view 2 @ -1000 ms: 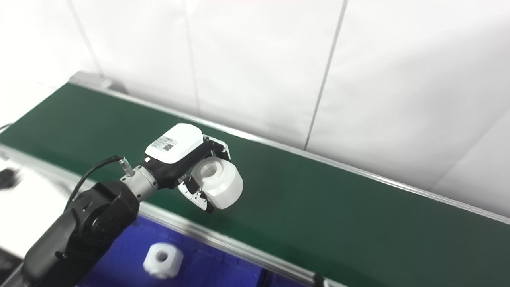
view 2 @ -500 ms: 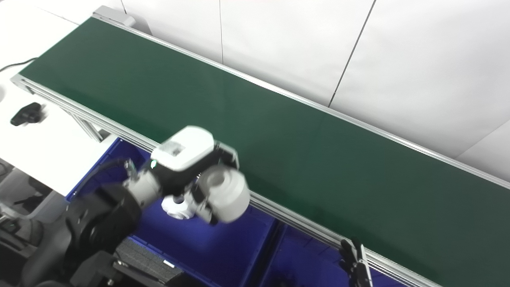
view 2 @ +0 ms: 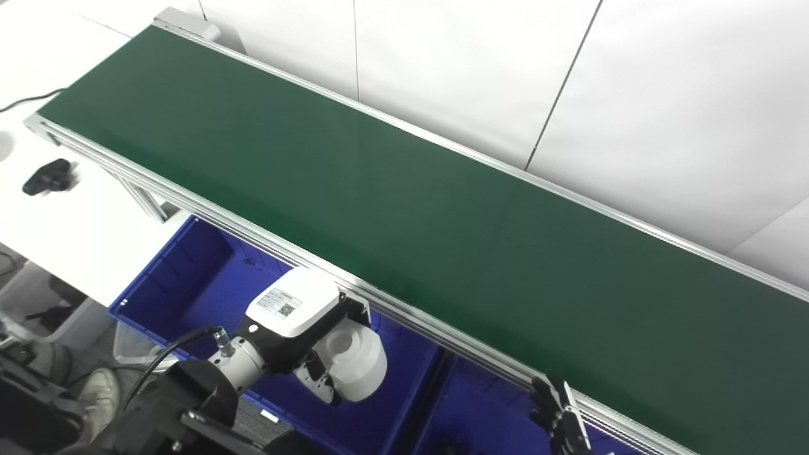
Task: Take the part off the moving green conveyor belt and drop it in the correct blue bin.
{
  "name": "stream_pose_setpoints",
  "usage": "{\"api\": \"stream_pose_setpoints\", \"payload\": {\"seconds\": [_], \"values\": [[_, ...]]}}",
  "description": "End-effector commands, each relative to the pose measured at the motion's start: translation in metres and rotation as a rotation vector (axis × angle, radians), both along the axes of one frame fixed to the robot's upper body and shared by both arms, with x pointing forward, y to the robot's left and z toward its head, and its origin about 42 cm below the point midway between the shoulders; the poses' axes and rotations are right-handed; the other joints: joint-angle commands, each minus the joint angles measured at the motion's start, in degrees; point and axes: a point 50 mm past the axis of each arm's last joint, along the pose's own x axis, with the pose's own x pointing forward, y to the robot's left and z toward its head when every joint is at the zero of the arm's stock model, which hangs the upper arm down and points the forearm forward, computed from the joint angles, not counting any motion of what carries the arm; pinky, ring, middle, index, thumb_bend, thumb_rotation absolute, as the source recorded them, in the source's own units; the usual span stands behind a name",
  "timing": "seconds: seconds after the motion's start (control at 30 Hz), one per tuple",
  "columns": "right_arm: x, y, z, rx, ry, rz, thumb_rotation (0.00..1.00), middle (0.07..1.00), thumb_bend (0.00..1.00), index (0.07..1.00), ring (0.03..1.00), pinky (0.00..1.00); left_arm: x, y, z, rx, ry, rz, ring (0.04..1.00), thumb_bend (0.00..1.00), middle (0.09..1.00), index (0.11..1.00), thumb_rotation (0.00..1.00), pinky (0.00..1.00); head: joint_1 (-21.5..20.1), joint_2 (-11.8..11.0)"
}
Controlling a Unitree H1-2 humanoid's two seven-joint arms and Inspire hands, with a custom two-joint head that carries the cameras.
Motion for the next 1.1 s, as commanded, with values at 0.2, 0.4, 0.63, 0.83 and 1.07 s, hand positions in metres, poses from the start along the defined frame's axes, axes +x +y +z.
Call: {"api": "stream_pose_setpoints", "payload": {"seconds": [0.2,0.4,0.63,0.83,1.07], "values": [[-0.001,0.005,0.011,0.018,-0.028,0.002,1.0,0.903,0.87,0.962,0.9,0.85,-0.001,0.001,0.005,0.06,-0.09,-0.026,0.596,0.52,0.642,0.495,0.06,0.5,-0.4,0.1],[-0.001,0.005,0.011,0.023,-0.03,0.001,0.99,0.904,0.86,0.965,0.901,0.86,-0.008,-0.002,0.006,0.2,-0.115,-0.069,0.827,1.0,0.838,0.776,0.43,0.8,-0.6,0.1],[-0.002,0.004,0.012,0.026,-0.027,-0.001,1.0,0.903,0.85,0.966,0.898,0.86,-0.012,-0.008,0.009,0.252,-0.074,-0.076,0.928,1.0,0.934,0.859,0.49,0.94,-1.0,0.2],[-0.002,0.005,0.013,0.03,-0.024,0.001,0.99,0.902,0.85,0.963,0.899,0.86,-0.012,-0.008,0.013,0.254,-0.069,-0.079,0.928,1.0,0.941,0.875,0.49,0.93,-1.5,0.4],[-0.003,0.007,0.015,0.035,-0.031,0.001,0.98,0.899,0.82,0.96,0.895,0.85,-0.01,-0.016,0.031,0.014,-0.169,-0.103,0.856,1.0,0.88,0.842,0.44,0.83,-3.1,0.8]]}}
